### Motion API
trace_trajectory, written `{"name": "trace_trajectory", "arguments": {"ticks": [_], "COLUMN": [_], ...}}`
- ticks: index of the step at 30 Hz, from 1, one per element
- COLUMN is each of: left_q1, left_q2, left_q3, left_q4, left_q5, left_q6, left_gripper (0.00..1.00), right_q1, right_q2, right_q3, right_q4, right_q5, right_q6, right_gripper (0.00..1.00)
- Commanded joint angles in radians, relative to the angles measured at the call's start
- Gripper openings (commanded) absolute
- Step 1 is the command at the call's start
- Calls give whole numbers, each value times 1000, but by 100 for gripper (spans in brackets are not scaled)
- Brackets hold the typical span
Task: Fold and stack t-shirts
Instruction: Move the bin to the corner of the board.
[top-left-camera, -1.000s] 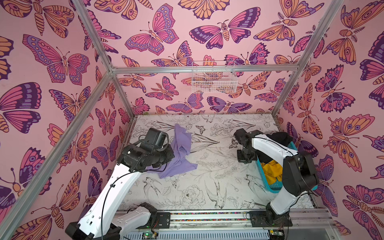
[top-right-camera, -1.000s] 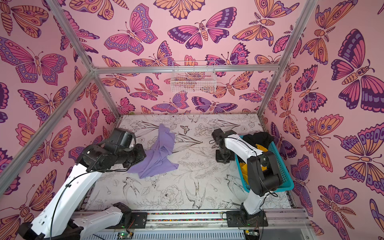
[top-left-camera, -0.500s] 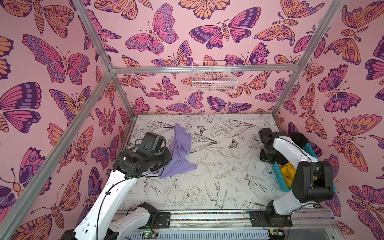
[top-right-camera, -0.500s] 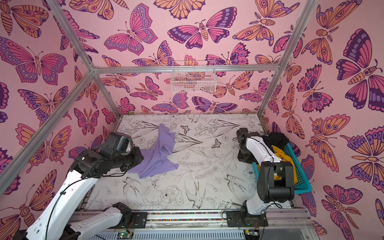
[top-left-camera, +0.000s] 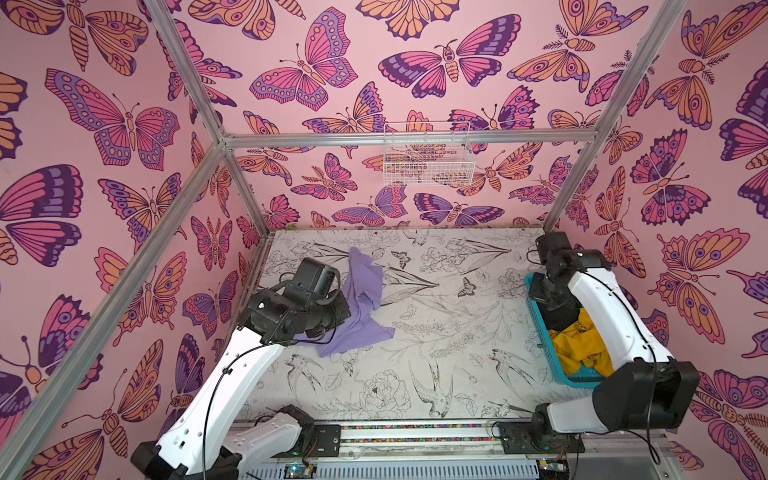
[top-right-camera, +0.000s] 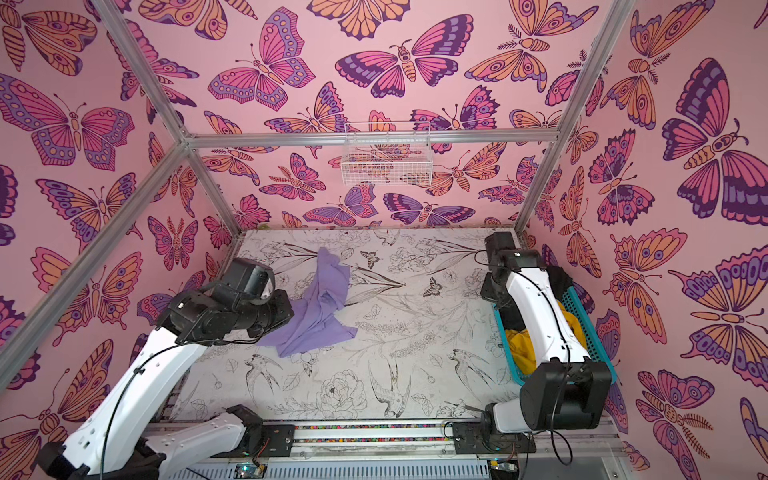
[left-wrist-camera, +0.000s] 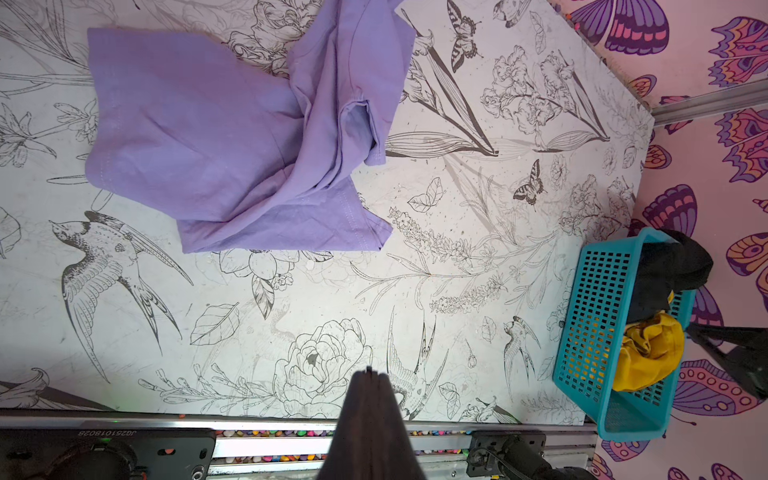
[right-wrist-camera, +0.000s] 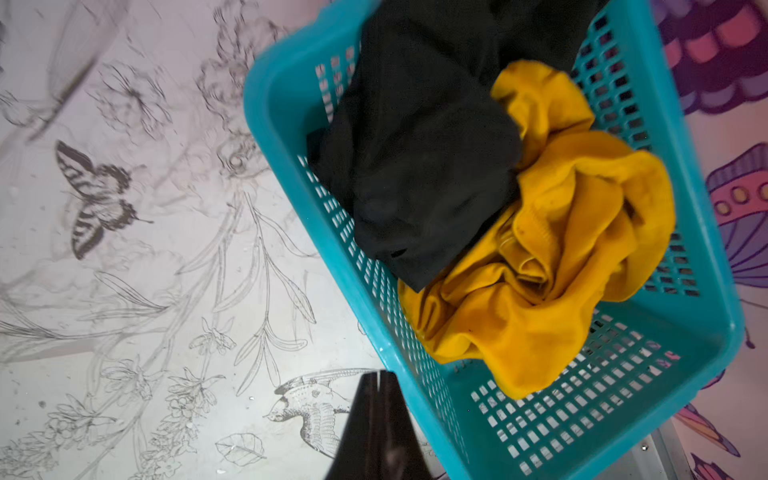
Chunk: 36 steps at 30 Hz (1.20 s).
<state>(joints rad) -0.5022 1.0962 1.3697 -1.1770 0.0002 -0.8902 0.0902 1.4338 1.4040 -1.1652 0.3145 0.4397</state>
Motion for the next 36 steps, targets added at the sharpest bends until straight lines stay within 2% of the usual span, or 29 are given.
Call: {"name": "trace_trajectory", "arguments": {"ticks": [1,6,9,14,19,24,27,36], "left_q1": [-10,-12,-10,-12,-12,-12,-12,-16], "left_q2": [-2,-18,-37,-52,-78,-107,-113,-222], "left_q3": [10,-13,-27,-41,-80,-112,-121,-222], "left_q4": [-2,0,0,-1,-1,-1,-1,-1], "left_q5": [-12,-7,-16,-20,-20,-28,-29,-75], "left_q6": [23,24,22,16,-11,-39,-56,-154], "left_gripper": [0,0,0,0,0,0,0,0], "right_q1": [0,-67,-129,-266,-310,-338,-339,-338], "right_q2": [7,97,169,283,452,590,662,899], "right_q3": [16,25,7,20,102,194,275,681], "right_q4": [-59,-57,-31,19,48,80,86,15], "right_q5": [98,266,305,167,183,75,29,103], "right_q6": [-9,-24,-27,-18,-34,-27,-38,-91], "right_gripper": [0,0,0,0,0,0,0,0]}}
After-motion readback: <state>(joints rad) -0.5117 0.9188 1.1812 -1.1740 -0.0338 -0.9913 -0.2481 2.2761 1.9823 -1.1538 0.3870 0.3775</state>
